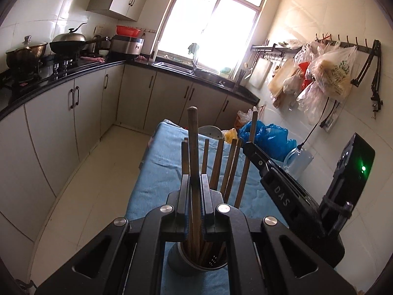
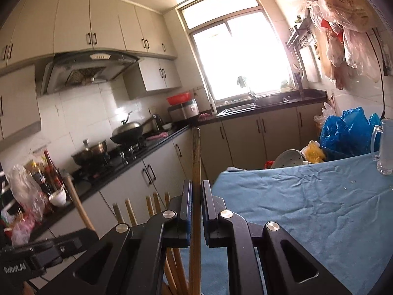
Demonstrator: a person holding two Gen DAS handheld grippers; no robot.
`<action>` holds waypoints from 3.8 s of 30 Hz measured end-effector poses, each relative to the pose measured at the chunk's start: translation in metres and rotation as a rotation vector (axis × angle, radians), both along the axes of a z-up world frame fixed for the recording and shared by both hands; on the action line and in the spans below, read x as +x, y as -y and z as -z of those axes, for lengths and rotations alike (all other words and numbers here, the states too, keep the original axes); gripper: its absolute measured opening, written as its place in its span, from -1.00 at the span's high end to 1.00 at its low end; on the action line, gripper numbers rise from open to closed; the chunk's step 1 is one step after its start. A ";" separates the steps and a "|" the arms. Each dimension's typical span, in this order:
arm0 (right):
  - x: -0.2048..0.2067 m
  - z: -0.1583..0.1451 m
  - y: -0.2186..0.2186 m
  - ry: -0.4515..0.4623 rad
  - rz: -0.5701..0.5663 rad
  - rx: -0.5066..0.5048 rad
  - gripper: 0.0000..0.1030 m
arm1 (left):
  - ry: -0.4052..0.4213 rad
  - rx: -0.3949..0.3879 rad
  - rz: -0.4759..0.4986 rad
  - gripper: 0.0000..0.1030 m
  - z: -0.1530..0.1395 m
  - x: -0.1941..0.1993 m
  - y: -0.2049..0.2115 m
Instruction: Organize utensils
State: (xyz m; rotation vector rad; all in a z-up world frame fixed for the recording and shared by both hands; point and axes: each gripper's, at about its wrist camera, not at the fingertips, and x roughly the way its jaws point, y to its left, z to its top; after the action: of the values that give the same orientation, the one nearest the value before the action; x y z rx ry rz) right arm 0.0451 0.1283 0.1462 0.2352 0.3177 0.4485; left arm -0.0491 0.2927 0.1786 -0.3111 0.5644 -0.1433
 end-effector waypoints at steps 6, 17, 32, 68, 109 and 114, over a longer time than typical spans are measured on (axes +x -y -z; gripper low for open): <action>-0.003 0.019 -0.002 -0.046 -0.013 -0.037 0.84 | -0.025 0.034 -0.034 0.87 0.011 0.000 0.004; -0.021 0.017 0.014 -0.052 -0.004 -0.035 -0.01 | -0.003 0.051 -0.089 0.47 0.002 -0.028 0.003; -0.073 0.042 0.090 -0.154 0.111 -0.037 -0.44 | 0.101 0.154 -0.361 -0.86 0.013 -0.113 0.035; -0.147 0.081 0.158 -0.228 0.254 -0.162 -0.52 | -0.077 0.362 -0.285 -0.99 0.065 -0.125 0.123; -0.154 0.082 0.131 -0.181 0.235 -0.233 -0.60 | -0.089 0.342 -0.296 -0.99 0.068 -0.128 0.116; -0.154 0.082 0.129 -0.177 0.234 -0.241 -0.61 | -0.086 0.340 -0.295 -0.99 0.067 -0.129 0.115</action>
State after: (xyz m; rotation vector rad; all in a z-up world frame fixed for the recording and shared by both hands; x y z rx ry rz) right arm -0.1092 -0.0008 0.0642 0.0748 0.5077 0.1561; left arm -0.1784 0.1776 0.1114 -0.0666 0.6107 0.2512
